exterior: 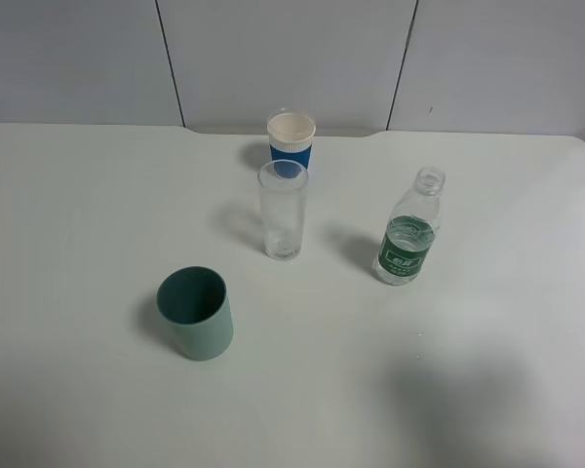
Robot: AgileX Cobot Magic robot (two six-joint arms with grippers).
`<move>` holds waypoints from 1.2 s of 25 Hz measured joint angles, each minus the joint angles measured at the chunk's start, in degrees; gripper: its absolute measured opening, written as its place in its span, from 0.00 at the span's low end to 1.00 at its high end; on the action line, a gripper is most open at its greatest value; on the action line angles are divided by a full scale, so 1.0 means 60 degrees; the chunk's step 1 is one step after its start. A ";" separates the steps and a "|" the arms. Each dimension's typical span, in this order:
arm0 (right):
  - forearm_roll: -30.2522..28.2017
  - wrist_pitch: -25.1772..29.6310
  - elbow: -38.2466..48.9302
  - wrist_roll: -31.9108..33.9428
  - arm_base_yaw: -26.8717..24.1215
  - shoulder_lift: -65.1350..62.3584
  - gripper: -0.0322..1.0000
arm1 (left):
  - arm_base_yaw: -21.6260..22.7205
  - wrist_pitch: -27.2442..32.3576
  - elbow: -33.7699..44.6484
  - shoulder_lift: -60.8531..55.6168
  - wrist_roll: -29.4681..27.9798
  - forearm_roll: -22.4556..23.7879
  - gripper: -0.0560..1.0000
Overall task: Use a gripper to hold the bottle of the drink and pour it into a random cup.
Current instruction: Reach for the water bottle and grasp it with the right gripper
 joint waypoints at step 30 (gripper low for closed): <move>0.0000 0.0000 0.0000 0.0000 0.0000 0.0000 0.99 | 0.0000 0.0000 0.0000 0.0000 0.0000 0.0000 0.98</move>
